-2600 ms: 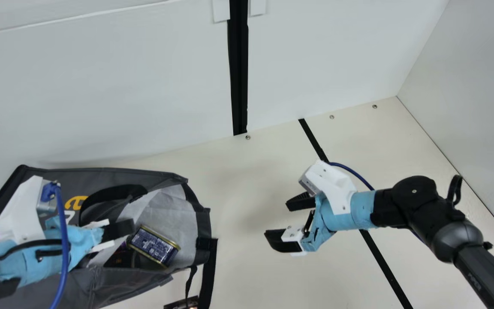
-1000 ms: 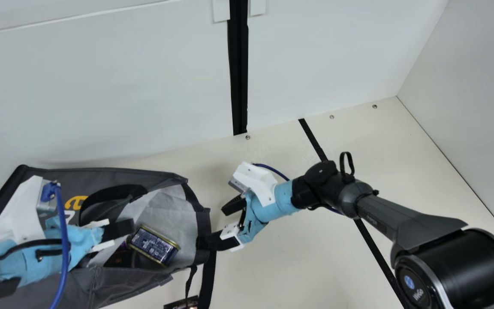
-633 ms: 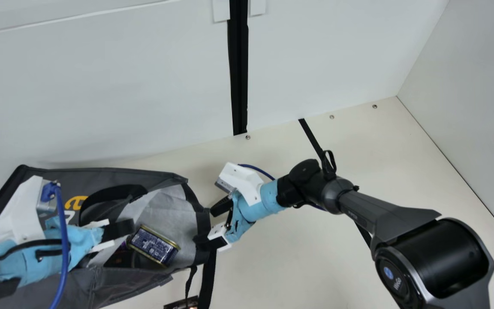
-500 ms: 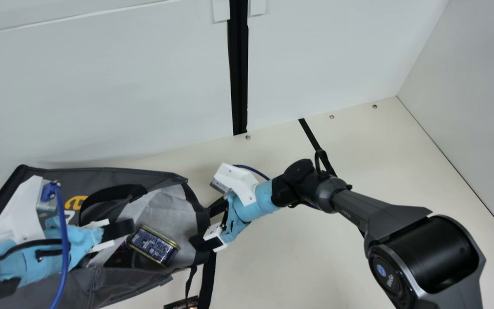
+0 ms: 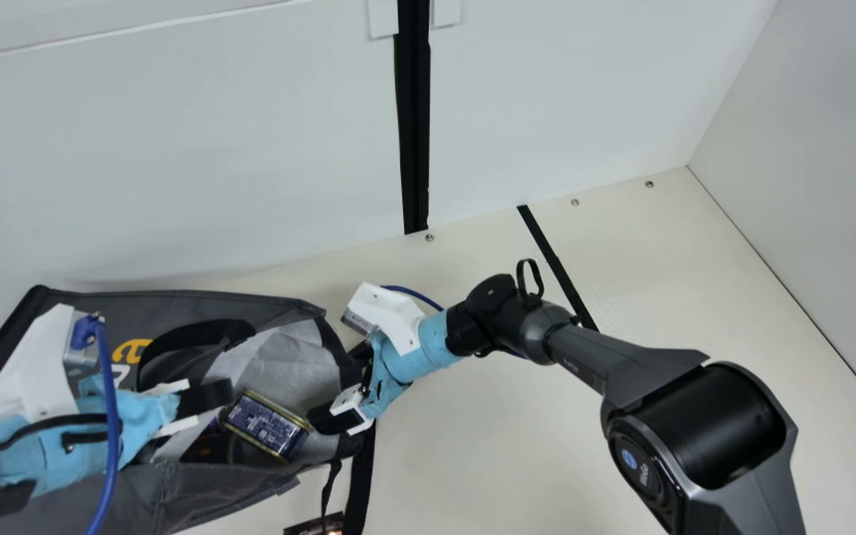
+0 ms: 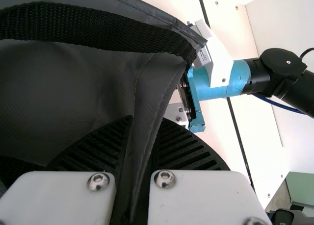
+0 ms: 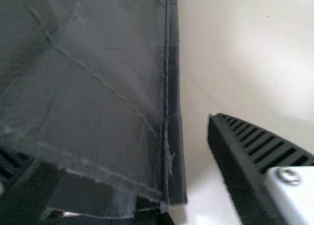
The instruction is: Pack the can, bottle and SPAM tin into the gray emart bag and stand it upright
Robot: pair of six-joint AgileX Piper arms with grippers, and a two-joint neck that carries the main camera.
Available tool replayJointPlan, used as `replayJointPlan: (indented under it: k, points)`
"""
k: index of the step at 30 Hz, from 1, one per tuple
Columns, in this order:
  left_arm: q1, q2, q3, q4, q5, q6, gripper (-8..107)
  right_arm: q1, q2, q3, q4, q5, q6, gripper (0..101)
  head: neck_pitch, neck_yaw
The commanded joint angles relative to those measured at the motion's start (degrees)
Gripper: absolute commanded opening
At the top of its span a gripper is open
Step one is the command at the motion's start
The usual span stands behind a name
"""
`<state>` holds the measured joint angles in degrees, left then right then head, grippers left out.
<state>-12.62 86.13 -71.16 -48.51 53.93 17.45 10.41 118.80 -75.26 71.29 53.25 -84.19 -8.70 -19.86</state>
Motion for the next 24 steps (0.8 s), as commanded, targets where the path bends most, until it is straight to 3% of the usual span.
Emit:
replayJointPlan:
  k: [1,10,24]
  points:
    - [0.0,0.0,0.0,0.0,0.0,0.0,-8,0.1,0.1,0.0,0.0,0.3,-0.1,62,-1.3,-0.1]
    - [0.0,0.0,0.0,0.0,0.0,0.0,-8,-0.1,0.1,0.5,0.2,1.2,0.0,1,-1.3,-0.1]
    - [0.0,0.0,0.0,0.0,0.0,0.0,-8,-2.4,-2.4,4.6,2.0,4.7,1.8,0,-1.3,-0.1]
